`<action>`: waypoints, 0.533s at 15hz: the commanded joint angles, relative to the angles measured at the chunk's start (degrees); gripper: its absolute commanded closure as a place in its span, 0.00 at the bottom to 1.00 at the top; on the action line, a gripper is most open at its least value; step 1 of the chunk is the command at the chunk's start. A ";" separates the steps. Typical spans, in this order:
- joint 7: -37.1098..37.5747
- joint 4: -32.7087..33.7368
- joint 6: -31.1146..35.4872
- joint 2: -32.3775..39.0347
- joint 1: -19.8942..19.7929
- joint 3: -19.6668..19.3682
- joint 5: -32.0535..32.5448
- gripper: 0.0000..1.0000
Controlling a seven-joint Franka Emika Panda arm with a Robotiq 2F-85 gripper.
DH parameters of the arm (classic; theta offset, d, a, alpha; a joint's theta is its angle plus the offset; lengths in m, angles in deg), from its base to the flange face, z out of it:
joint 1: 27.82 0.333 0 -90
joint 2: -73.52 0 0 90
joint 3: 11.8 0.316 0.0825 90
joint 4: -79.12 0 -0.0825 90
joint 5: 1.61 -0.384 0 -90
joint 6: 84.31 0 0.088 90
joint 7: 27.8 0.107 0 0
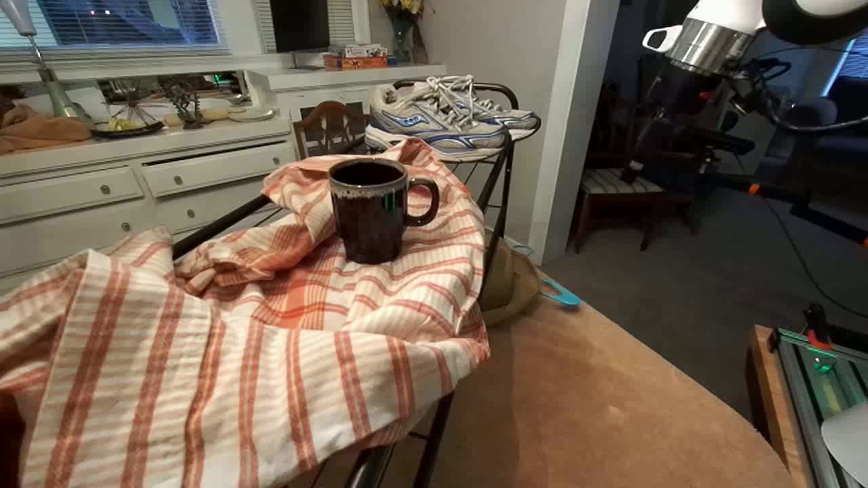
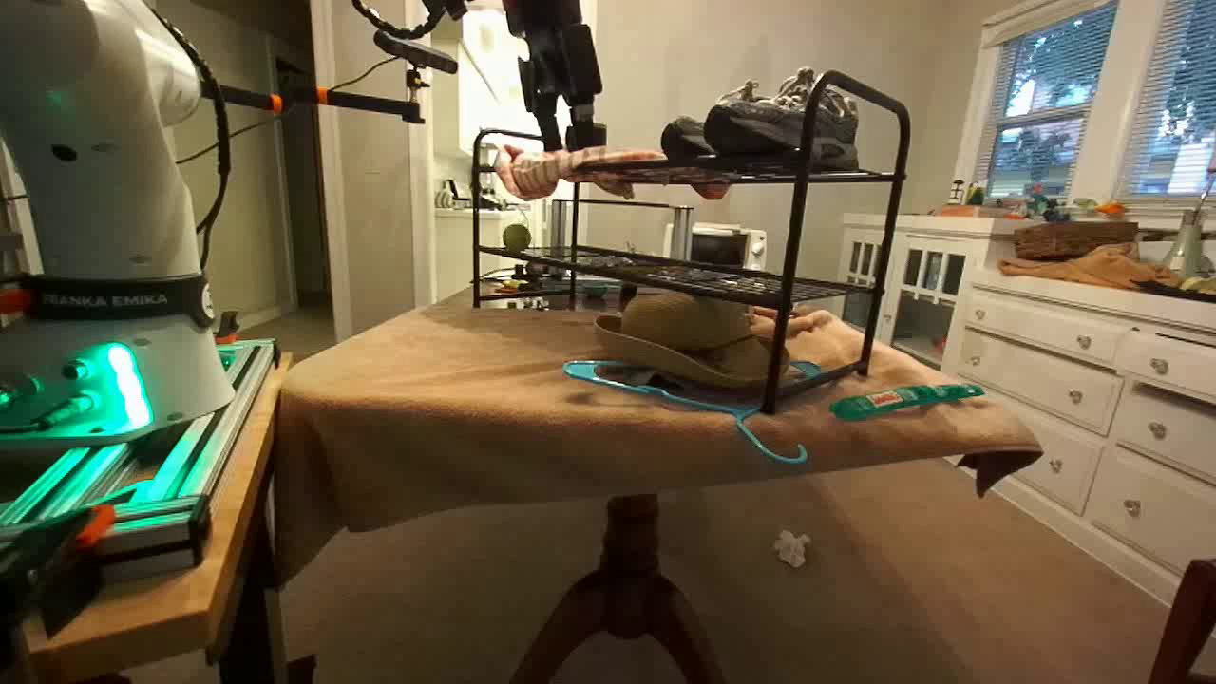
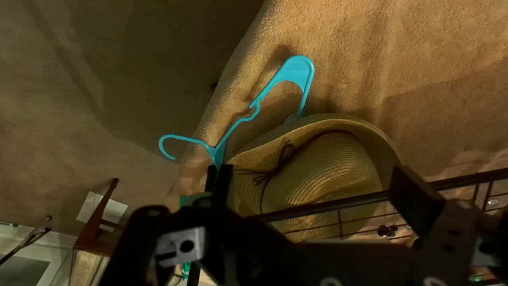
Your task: Hang the blue hanger on the right side of the shoe rack.
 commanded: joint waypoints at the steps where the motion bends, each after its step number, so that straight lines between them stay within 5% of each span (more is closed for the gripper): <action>1: -0.28 0.11 -0.17 0.06 -0.50 0.52 -0.43 0.00; 8: 4.29 1.19 1.03 6.16 -2.89 -1.87 -3.49 0.00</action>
